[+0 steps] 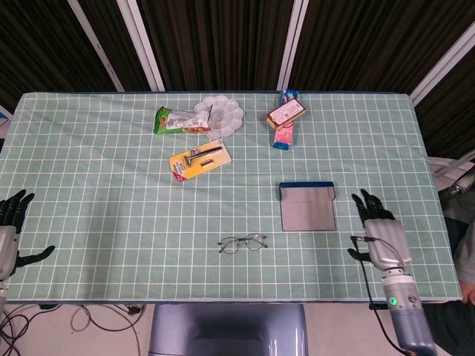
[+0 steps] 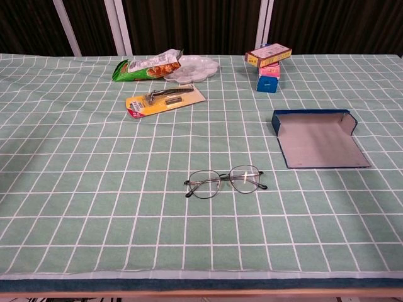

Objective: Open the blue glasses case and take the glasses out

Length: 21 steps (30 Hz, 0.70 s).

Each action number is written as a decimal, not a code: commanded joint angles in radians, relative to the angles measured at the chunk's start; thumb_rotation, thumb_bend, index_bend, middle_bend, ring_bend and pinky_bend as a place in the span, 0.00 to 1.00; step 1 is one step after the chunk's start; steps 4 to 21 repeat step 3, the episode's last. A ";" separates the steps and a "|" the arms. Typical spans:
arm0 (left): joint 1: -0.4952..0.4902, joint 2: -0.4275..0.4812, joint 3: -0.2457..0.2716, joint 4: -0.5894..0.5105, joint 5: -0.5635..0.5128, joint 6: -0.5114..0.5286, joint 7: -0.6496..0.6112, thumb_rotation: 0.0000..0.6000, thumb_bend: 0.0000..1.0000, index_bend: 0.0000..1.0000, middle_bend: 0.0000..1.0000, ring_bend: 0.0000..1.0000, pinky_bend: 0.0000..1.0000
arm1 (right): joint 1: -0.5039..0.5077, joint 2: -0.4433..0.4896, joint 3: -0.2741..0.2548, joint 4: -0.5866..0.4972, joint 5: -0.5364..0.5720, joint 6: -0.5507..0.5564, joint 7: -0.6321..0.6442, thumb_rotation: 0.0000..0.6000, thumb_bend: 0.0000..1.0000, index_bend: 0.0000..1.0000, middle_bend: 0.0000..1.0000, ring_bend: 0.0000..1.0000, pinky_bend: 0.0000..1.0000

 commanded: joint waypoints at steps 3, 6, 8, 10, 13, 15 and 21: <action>0.007 0.002 0.000 -0.004 -0.008 0.011 0.018 1.00 0.02 0.00 0.00 0.00 0.00 | -0.118 0.088 -0.067 0.103 -0.116 0.034 0.153 1.00 0.04 0.00 0.00 0.00 0.24; 0.007 0.002 0.000 -0.004 -0.008 0.011 0.018 1.00 0.02 0.00 0.00 0.00 0.00 | -0.118 0.088 -0.067 0.103 -0.116 0.034 0.153 1.00 0.04 0.00 0.00 0.00 0.24; 0.007 0.002 0.000 -0.004 -0.008 0.011 0.018 1.00 0.02 0.00 0.00 0.00 0.00 | -0.118 0.088 -0.067 0.103 -0.116 0.034 0.153 1.00 0.04 0.00 0.00 0.00 0.24; 0.007 0.002 0.000 -0.004 -0.008 0.011 0.018 1.00 0.02 0.00 0.00 0.00 0.00 | -0.118 0.088 -0.067 0.103 -0.116 0.034 0.153 1.00 0.04 0.00 0.00 0.00 0.24; 0.007 0.002 0.000 -0.004 -0.008 0.011 0.018 1.00 0.02 0.00 0.00 0.00 0.00 | -0.118 0.088 -0.067 0.103 -0.116 0.034 0.153 1.00 0.04 0.00 0.00 0.00 0.24; 0.007 0.002 0.000 -0.004 -0.008 0.011 0.018 1.00 0.02 0.00 0.00 0.00 0.00 | -0.118 0.088 -0.067 0.103 -0.116 0.034 0.153 1.00 0.04 0.00 0.00 0.00 0.24; 0.007 0.002 0.000 -0.004 -0.008 0.011 0.018 1.00 0.02 0.00 0.00 0.00 0.00 | -0.118 0.088 -0.067 0.103 -0.116 0.034 0.153 1.00 0.04 0.00 0.00 0.00 0.24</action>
